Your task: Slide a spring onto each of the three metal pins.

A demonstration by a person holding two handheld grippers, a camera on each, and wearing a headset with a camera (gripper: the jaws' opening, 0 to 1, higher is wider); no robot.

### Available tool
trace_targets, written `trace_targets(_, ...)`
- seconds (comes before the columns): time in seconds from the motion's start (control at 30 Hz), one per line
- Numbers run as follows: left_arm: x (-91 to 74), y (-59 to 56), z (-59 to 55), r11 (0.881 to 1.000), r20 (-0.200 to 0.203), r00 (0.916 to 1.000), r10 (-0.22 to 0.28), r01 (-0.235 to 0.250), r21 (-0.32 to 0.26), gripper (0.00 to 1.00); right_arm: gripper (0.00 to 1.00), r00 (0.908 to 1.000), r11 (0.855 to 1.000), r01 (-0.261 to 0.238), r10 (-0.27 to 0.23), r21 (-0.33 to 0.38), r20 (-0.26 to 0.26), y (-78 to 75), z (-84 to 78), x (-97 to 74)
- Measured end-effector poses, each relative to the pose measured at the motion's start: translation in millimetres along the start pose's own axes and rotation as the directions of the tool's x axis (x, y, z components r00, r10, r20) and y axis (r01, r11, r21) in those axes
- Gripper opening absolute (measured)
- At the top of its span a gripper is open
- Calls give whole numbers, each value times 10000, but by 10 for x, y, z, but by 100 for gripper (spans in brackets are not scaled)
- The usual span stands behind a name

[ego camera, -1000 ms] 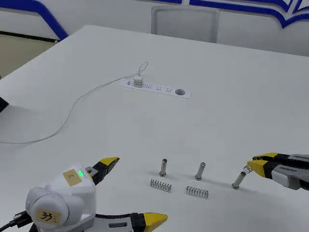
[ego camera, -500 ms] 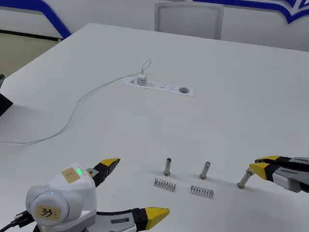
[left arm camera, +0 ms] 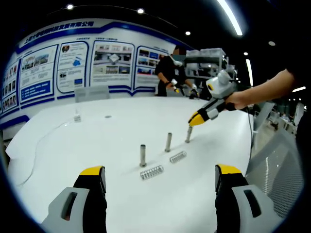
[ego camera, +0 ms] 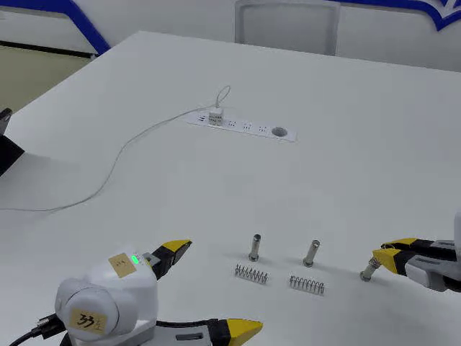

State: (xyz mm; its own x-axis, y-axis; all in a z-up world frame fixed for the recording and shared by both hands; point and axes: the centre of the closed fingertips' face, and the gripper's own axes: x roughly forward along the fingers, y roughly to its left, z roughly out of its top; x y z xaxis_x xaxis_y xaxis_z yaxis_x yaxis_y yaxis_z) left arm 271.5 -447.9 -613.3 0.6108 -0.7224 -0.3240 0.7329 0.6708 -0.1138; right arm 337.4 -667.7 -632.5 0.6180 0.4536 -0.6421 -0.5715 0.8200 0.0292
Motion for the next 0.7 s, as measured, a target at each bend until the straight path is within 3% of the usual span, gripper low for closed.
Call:
trace_targets(0.23,-2,16,-13,9999,-29,10000,50,-50,-89,94,11,9995,10000,-44,42,-46,-321,5,-72,71)
trace_targets(0.7,21,-57,-57,9998,-276,9994,-203,205,64,94,11,9942,10000,-49,47,-20,-1076,-5,-210,204)
